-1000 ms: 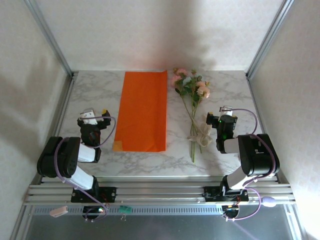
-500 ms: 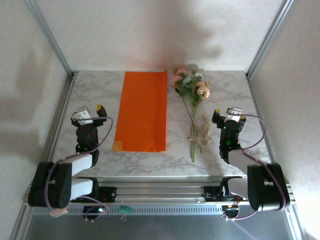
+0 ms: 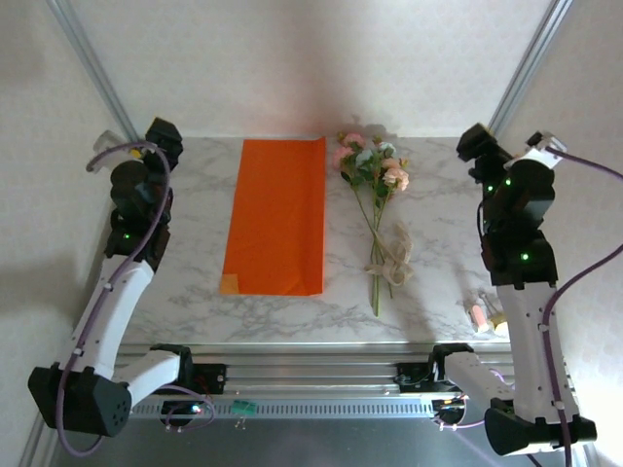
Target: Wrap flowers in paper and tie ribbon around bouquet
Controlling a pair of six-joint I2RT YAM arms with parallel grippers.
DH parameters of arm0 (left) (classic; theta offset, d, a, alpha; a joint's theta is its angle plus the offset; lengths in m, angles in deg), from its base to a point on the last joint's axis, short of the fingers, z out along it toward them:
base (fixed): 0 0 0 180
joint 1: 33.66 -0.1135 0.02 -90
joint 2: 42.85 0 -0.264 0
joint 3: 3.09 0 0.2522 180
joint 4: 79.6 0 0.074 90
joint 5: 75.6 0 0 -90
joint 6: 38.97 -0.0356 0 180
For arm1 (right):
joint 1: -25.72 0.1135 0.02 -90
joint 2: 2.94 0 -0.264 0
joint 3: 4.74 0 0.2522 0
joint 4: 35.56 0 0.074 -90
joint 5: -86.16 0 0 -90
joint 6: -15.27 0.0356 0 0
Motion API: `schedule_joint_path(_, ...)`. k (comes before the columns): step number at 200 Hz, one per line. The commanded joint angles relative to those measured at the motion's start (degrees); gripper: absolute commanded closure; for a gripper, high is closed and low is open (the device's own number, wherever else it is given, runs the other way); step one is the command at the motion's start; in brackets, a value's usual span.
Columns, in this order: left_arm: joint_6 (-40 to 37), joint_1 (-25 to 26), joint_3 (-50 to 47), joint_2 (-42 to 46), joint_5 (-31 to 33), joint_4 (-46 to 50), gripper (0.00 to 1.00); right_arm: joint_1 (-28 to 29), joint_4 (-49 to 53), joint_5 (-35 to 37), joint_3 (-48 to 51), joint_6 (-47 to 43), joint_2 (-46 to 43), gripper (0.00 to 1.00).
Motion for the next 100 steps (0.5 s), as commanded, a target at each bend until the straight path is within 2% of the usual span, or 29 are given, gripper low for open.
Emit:
schedule_joint_path(1, 15.56, 0.79, -0.57, -1.68, -13.95, 21.44, 0.0, 8.09, 18.23, -4.88, -3.99, 4.5, 5.42, 0.01)
schedule_joint_path(15, 16.02, 2.05, -0.27, -1.1, -17.61, 26.96, 0.0, 18.07, 23.26, 0.09, -8.19, 1.26, 9.04, 0.01)
schedule_joint_path(30, 15.57, 3.07, -0.41, 0.25, -19.78, 33.87, 0.01, 27.37, 27.11, 0.49, -10.2, 0.63, 13.3, 0.02)
schedule_joint_path(51, 14.14, 3.39, -2.23, 3.86, -20.93, 41.99, 0.0, 41.17, 26.94, 2.63, -8.94, -0.77, 19.68, 0.02)
schedule_joint_path(64, 13.86, 3.39, -4.55, 7.87, -22.04, 43.99, 0.0, 45.97, 26.31, 0.32, -9.31, -0.14, 25.24, 0.04)
schedule_joint_path(90, 15.37, 3.39, -9.0, 16.47, -23.52, 48.38, 0.02, 50.99, 22.39, -9.88, -12.73, -1.06, 37.52, 0.24)
schedule_joint_path(100, 15.99, 3.39, -10.42, 19.9, -22.98, 49.88, 0.06, 52.37, 20.12, -12.57, -13.71, -1.25, 41.6, 0.27)
